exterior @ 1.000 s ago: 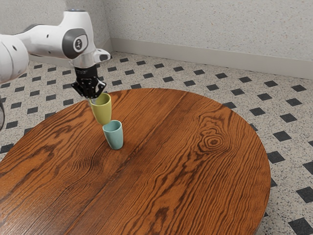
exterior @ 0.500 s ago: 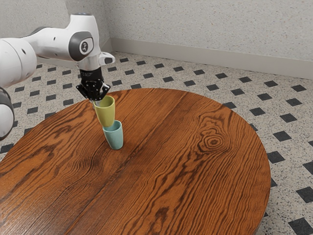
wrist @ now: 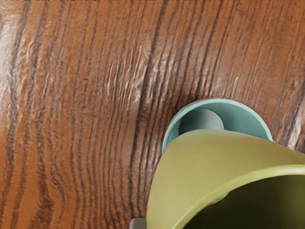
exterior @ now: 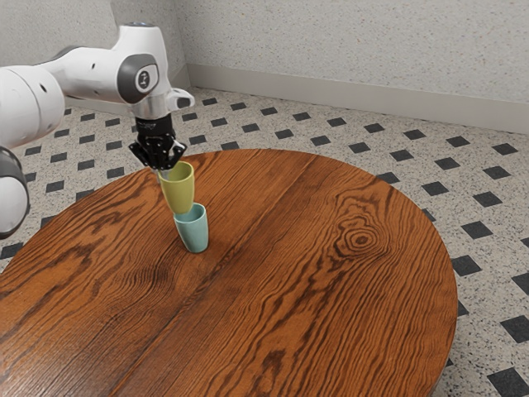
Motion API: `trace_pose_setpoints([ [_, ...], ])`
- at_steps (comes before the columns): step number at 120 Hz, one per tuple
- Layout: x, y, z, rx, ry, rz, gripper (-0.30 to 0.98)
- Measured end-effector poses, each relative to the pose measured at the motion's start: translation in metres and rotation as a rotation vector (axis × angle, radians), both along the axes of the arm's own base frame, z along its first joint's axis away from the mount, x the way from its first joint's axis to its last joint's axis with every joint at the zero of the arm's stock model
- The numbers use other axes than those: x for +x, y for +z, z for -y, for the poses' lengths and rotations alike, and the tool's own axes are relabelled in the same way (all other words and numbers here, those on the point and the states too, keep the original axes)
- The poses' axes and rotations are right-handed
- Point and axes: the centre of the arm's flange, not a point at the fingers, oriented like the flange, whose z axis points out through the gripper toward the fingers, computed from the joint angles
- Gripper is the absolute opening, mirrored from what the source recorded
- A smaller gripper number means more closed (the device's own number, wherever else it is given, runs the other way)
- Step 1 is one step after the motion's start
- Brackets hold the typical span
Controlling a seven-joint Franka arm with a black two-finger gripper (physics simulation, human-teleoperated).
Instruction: Place the right cup onto the left cup
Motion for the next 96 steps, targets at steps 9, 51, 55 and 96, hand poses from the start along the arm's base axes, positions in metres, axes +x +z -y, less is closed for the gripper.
trace_pose_setpoints([
  [9,0.002,0.0,0.002,0.0,-0.004,0.002,-0.1],
  [51,0.006,-0.016,0.003,-0.004,-0.007,-0.018,-0.1],
  [55,0.006,-0.017,0.003,-0.004,-0.007,-0.019,-0.1],
  [96,0.009,-0.034,0.004,-0.007,-0.009,-0.036,-0.1],
])
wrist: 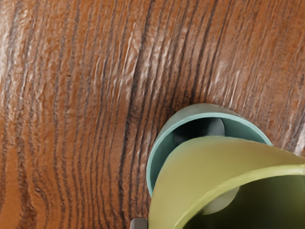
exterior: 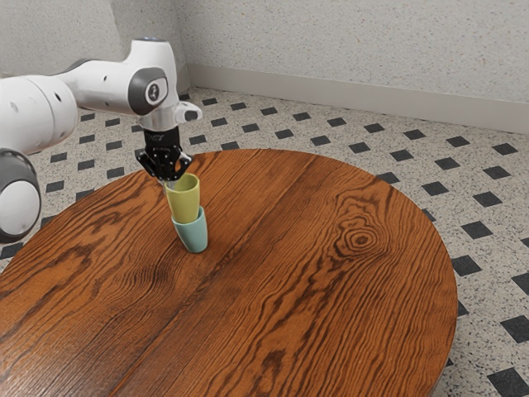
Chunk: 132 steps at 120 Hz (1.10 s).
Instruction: Place the right cup onto the left cup
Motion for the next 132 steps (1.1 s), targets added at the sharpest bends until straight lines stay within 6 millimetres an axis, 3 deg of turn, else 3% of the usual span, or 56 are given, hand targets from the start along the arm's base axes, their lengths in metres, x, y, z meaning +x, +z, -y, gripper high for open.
trace_pose_setpoints([
  [29,0.001,0.0,0.005,-0.009,-0.006,0.004,0.37],
  [54,-0.002,0.02,0.008,-0.01,-0.009,0.025,0.57],
  [72,-0.012,0.061,0.018,-0.007,-0.022,0.07,0.63],
  [88,-0.026,0.1,0.049,-0.007,-0.065,0.102,0.65],
  [132,-0.111,0.215,0.135,-0.019,-0.226,0.173,0.68],
])
